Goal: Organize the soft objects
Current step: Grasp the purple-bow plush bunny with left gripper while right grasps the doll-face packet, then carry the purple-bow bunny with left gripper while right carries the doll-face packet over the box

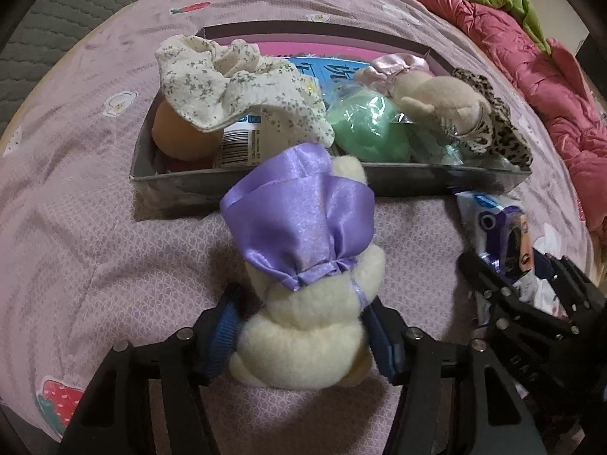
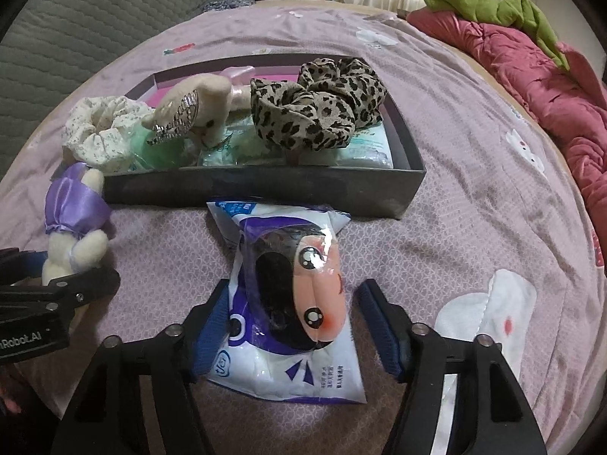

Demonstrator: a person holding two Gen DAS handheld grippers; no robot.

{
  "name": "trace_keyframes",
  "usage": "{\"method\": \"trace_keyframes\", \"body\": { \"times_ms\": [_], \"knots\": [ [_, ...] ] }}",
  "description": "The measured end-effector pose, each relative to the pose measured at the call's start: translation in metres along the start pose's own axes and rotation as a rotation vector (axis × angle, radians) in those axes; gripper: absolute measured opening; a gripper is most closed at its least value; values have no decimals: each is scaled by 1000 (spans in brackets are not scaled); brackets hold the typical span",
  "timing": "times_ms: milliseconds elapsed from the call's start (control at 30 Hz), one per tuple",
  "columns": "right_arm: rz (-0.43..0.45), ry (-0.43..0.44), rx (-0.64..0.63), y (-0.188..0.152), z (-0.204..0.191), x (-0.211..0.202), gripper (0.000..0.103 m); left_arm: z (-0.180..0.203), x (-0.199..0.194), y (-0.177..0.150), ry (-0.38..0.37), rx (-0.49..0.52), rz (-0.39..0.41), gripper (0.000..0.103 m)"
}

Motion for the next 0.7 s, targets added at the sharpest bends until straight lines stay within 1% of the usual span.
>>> {"method": "trace_keyframes", "body": {
  "times_ms": [100, 233, 500, 700],
  "knots": [
    [6, 8, -4, 1, 0, -1, 54, 1, -1, 0, 5, 10, 3, 54],
    [20, 26, -1, 1, 2, -7, 47, -2, -5, 2, -17, -1, -1, 51],
    [69, 62, -18, 8, -6, -30, 46, 4, -28, 3, -58, 11, 31, 51],
    [110, 76, -13, 12, -9, -53, 46, 5, -55, 10, -80, 14, 79, 51]
  ]
}}
Point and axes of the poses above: each gripper's, at about its wrist camera, not at the fingertips, and x roughly the way its jaws point, z to its right, y to its top, the point moved 5 cm from there along x, roughly the way its jaws point, and after that the axes turned 5 degrees about -x, right-handed, at the moved point
